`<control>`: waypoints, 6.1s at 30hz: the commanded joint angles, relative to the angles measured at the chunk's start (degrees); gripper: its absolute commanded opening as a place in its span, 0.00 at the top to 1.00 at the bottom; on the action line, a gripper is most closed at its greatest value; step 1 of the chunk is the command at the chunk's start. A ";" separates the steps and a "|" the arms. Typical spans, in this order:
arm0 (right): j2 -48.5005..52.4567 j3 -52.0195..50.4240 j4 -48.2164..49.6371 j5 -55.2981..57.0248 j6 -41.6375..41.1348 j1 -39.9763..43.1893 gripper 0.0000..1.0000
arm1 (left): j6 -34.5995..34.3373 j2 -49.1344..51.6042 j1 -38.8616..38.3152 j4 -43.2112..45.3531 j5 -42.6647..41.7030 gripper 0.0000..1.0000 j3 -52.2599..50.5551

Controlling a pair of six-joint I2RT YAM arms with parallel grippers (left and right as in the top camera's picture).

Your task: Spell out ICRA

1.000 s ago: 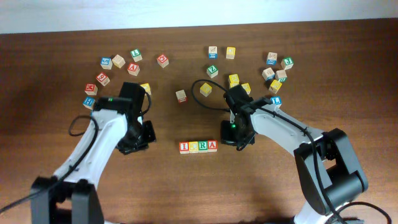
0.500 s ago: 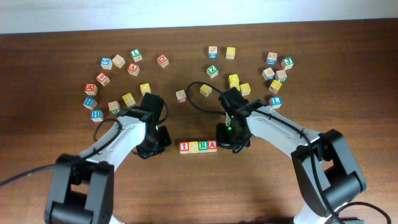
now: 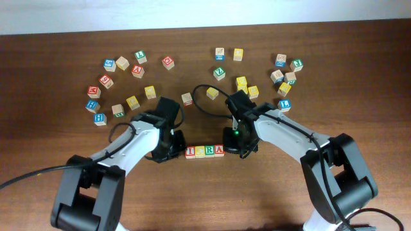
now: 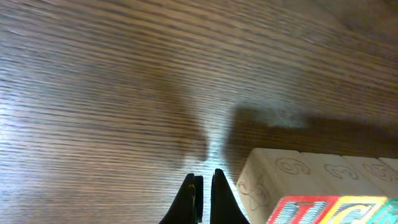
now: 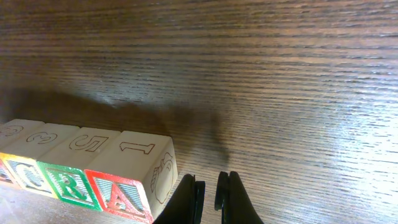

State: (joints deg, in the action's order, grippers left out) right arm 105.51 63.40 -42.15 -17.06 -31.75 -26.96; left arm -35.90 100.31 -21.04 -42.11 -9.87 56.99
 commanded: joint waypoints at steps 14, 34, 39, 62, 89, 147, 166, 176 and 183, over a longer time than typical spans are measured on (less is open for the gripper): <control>0.72 -0.52 2.14 -0.66 -0.70 -2.34 0.96 | 3.06 0.42 -0.24 2.12 -3.52 1.00 -0.17; 0.72 -0.50 2.16 -0.72 -0.72 -2.27 0.96 | 6.01 0.39 -0.22 2.38 -5.81 1.00 -0.15; 0.72 -0.44 2.12 -0.02 -0.70 -2.21 0.82 | 6.01 0.39 -0.17 -0.87 -1.25 0.75 1.14; 0.72 1.92 -4.61 6.75 -2.45 -2.29 0.83 | 2.05 0.63 1.60 -9.29 2.51 1.00 4.46; 0.72 -0.46 -0.68 -2.23 -4.35 -2.32 0.90 | 5.64 4.90 -2.05 -3.61 -2.29 0.91 4.44; -80.78 3.30 -38.69 13.92 2.38 4.81 0.02 | -0.74 -70.40 8.72 -45.46 11.19 0.01 8.68; -105.11 -48.63 28.30 6.93 34.75 20.72 0.02 | -0.74 -70.40 8.72 -45.46 11.19 0.01 8.68; -105.33 -61.33 47.28 7.87 34.73 23.28 0.02 | -0.74 -70.40 8.72 -45.46 11.19 0.01 8.68; -105.33 -63.08 43.71 13.35 34.27 23.30 0.02 | -0.74 -70.40 8.72 -45.46 11.19 0.01 8.68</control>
State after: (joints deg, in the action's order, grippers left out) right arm 0.80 0.67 3.38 -6.66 2.98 -4.14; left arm -36.10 30.11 -12.14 -87.61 0.71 65.67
